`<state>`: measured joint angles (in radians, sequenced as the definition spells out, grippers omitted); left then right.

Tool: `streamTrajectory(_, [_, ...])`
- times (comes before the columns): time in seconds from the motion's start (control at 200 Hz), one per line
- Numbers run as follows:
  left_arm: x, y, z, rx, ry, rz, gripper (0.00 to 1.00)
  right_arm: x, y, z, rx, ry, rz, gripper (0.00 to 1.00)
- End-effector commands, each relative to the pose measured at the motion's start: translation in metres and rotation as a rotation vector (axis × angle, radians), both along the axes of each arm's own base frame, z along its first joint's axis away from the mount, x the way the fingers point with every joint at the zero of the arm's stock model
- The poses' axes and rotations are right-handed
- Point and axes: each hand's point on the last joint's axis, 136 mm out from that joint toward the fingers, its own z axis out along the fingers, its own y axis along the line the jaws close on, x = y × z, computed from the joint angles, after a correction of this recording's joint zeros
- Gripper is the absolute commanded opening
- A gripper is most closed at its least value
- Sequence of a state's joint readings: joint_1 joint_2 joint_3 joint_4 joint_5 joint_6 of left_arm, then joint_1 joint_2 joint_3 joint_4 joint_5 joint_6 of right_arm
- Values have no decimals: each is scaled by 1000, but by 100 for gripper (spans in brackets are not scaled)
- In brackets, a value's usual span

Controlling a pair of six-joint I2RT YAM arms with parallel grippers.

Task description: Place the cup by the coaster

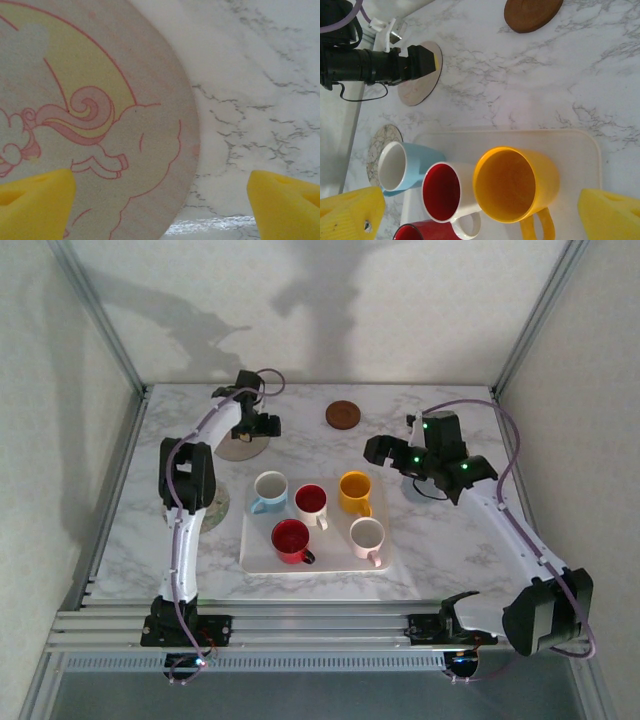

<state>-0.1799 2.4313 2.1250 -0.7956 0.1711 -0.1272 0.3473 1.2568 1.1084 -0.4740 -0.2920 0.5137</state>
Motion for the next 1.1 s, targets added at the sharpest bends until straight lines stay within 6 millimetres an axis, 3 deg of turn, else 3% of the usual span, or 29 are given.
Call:
streamTrajectory(0.0, [-4,5,-9,30,38,0,88,3,7,2,8,-5,20,99])
streamTrajectory(0.601, [-18,2,-53,101,124,-8,84,5,6,-7,-31,21,17,99])
streamTrajectory(0.726, [-19,-4,-55,84,112,-3,77,4,4,-4,-44,23,16,99])
streamTrajectory(1.096, [-30,-10,-68,75,144,-2,44,2,0,2,-62,13,9,99])
